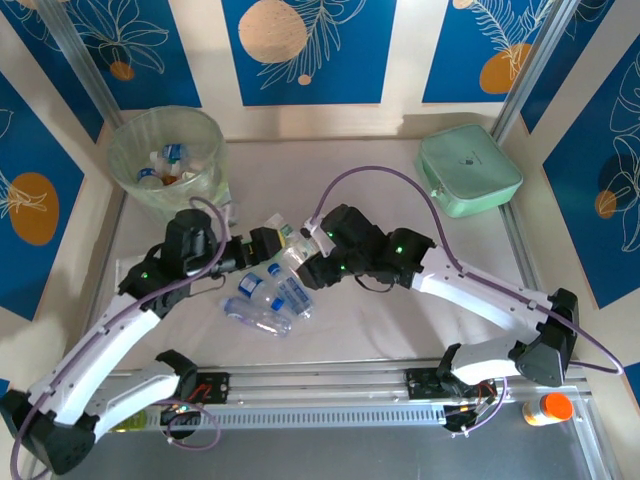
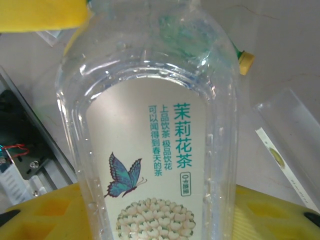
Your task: Put the plastic bottles in the bin
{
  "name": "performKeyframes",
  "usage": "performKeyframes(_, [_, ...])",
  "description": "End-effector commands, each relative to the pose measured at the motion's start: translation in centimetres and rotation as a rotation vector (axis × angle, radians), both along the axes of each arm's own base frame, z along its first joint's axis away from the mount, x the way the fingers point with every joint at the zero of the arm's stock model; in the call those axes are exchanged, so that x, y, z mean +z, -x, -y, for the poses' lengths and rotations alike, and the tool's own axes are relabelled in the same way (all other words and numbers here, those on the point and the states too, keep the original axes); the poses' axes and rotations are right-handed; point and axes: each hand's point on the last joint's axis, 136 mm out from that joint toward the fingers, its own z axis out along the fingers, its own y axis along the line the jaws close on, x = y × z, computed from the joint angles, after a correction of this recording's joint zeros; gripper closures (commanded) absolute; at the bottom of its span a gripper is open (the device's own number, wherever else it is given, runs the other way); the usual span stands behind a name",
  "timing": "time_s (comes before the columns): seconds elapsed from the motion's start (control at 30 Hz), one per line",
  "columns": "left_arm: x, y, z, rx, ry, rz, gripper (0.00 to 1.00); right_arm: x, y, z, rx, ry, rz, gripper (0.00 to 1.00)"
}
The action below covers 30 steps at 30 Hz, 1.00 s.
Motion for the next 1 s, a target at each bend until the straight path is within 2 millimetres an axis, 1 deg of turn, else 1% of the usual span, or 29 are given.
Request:
performKeyframes(0.0, [3.7,-1.5,0.8,0.029,0.02,0.138,0.07,1.2,0.2,-0.3,-0.01,-0.063,0.02,0.45])
performKeyframes(0.1, [4.0,-2.2,1.3,0.034,-0.006,0.181,0.16,1.5,0.7,-0.3,-0.002,-0.087,0.025,0.45])
performKeyframes(0.2, [4.7,-2.7,2.0,0.026,0.012,0.21,0.32,1.9,1.1,0.1,-0.004,-0.111,0.032,0.45])
performKeyframes(0.23, [4.9,-2.8,2.4,0.02,0.016,0.214,0.35,1.9,1.2,0.2,-0.007,-0.117,0.032,0.45])
performKeyframes(0.3, [4.8,-2.9,3.2,0.004,0.01,0.22,0.39,2.1,1.5,0.4,-0.005,-0.125,0.034,0.45])
performKeyframes(0.4, [4.2,-2.9,4.5,-0.027,-0.001,0.213,0.48,2.4,1.7,0.8,-0.002,-0.136,0.041,0.45])
performKeyframes(0.47, [4.2,-2.8,5.2,-0.04,-0.003,0.22,0.52,2.6,2.0,0.9,0.004,-0.146,0.041,0.45])
performKeyframes(0.6, [5.0,-2.5,6.1,-0.054,-0.01,0.252,0.54,2.8,2.2,1.3,0.001,-0.151,0.049,0.45])
performKeyframes(0.67, [5.6,-2.4,6.2,-0.052,-0.004,0.267,0.61,3.0,2.2,1.6,-0.006,-0.157,0.052,0.45])
performKeyframes(0.7, [5.7,-2.4,6.2,-0.051,0.0,0.266,0.64,3.0,2.3,1.6,-0.006,-0.16,0.052,0.44])
performKeyframes(0.73, [5.9,-2.3,6.2,-0.05,0.008,0.267,0.66,3.1,2.3,1.8,-0.012,-0.162,0.054,0.4])
performKeyframes(0.83, [6.8,-2.2,6.1,-0.044,0.033,0.278,0.67,3.2,1.9,2.7,-0.065,-0.164,0.069,0.23])
performKeyframes(0.87, [7.1,-2.2,5.9,-0.036,0.031,0.287,0.67,3.4,1.7,3.2,-0.096,-0.169,0.082,0.16])
performKeyframes(0.9, [7.5,-2.3,5.6,-0.026,0.019,0.3,0.67,3.6,1.7,3.6,-0.107,-0.182,0.092,0.11])
performKeyframes(0.93, [8.0,-2.4,5.0,-0.009,-0.006,0.316,0.67,4.0,1.9,3.9,-0.11,-0.204,0.099,0.08])
performKeyframes(0.97, [8.5,-2.7,4.3,0.017,-0.033,0.332,0.67,4.5,2.1,4.3,-0.107,-0.23,0.105,0.08])
